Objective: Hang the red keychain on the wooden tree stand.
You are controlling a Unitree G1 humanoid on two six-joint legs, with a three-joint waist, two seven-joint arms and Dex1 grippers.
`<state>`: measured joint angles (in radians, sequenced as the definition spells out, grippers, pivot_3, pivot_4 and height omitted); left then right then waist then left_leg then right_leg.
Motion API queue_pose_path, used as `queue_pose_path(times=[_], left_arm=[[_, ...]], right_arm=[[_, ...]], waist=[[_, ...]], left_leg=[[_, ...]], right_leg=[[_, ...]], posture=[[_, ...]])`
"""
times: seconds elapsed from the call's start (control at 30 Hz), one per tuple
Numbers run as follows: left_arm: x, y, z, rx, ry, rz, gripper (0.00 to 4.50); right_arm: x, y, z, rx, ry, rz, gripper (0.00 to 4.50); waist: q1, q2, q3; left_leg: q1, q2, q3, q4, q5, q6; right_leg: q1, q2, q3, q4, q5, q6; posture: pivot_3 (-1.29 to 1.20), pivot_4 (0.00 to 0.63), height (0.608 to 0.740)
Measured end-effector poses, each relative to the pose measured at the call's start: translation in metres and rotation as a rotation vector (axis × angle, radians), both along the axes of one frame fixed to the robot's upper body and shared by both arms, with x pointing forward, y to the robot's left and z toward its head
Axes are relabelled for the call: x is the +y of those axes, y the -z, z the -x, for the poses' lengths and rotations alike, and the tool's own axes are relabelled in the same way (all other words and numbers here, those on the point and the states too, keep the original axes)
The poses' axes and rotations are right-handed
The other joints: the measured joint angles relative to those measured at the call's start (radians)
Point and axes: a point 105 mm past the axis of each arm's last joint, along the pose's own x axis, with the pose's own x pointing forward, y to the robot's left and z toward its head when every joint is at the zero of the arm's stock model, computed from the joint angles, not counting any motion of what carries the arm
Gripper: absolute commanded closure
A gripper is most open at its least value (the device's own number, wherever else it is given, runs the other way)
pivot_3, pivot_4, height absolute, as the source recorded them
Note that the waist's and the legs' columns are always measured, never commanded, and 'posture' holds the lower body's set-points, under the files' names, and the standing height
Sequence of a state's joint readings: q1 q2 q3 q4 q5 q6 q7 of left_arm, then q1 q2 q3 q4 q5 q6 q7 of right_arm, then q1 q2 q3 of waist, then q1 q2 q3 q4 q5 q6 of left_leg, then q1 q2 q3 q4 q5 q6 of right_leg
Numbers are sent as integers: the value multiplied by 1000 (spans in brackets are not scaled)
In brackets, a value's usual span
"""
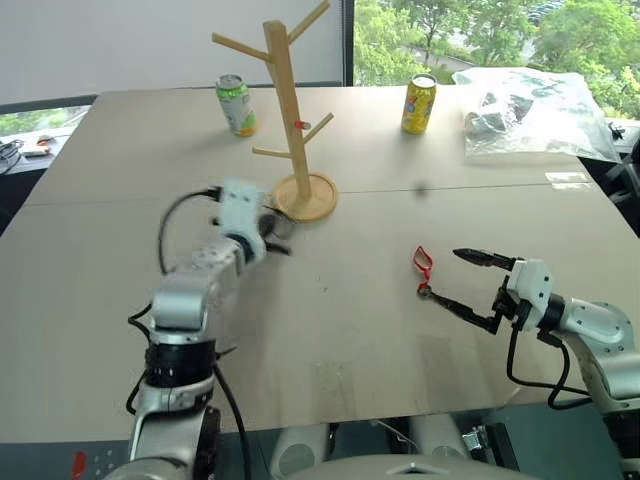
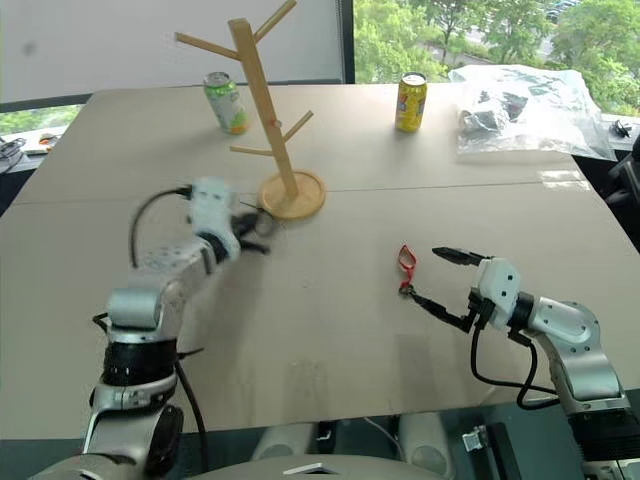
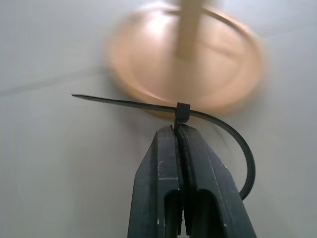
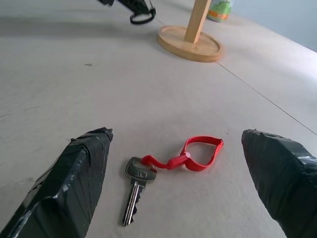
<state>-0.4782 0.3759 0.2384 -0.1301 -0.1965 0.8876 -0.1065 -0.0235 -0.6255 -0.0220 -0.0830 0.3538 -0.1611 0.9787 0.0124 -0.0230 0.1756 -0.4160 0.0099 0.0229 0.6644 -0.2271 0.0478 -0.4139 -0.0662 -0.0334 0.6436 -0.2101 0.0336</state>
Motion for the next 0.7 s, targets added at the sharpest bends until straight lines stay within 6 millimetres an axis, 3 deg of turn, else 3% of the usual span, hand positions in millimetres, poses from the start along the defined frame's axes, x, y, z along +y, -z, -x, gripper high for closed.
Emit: queue_pose_path(times=[0.1,0.23,0.37,0.43,0.57,0.6,0.67,0.7], left_arm=[[48,-1,-2,-39,-230,64,4436],[107,6,12,-86,-513,145,4436],[147,7,32,-140,-730,182,4436],[162,2,43,-192,-816,184,4436],[173,-9,51,-256,-880,166,4436],[173,-9,51,-259,-881,167,3930],[173,-10,50,-267,-878,170,3470],[172,-11,50,-271,-874,166,2976]], right_arm=[[1,-3,-2,-11,-3,0,0],[2,-6,-4,-20,-6,0,0],[2,-7,-4,-24,-8,0,0],[2,-8,-5,-28,-12,1,0],[2,-9,-7,-31,-15,2,0],[2,-9,-7,-30,-15,2,0],[2,-9,-8,-29,-16,2,0],[2,-9,-8,-29,-16,2,0]], waist=[[2,0,0],[4,-1,0],[5,-1,0],[5,-2,0],[7,-2,0],[7,-2,0],[7,-2,-1],[6,-2,-1]], left_leg=[[0,0,0,0,0,0],[0,0,0,0,0,0],[0,0,0,0,0,0],[0,0,0,0,0,0],[0,0,0,0,0,0],[0,0,0,0,0,0],[0,0,0,0,0,0],[0,0,0,0,0,0]], right_leg=[[0,0,0,0,1,-1],[0,-1,-1,0,1,-1],[0,-3,-2,0,1,-1],[1,-3,-2,0,1,-1],[1,-4,-2,0,1,-1],[1,-4,-2,0,2,-1],[1,-4,-3,0,2,-1],[1,-4,-3,0,2,-1]], posture=[[0,150,740],[0,150,740],[0,150,740],[0,150,740],[0,150,740],[0,150,740],[0,150,740],[0,150,740]])
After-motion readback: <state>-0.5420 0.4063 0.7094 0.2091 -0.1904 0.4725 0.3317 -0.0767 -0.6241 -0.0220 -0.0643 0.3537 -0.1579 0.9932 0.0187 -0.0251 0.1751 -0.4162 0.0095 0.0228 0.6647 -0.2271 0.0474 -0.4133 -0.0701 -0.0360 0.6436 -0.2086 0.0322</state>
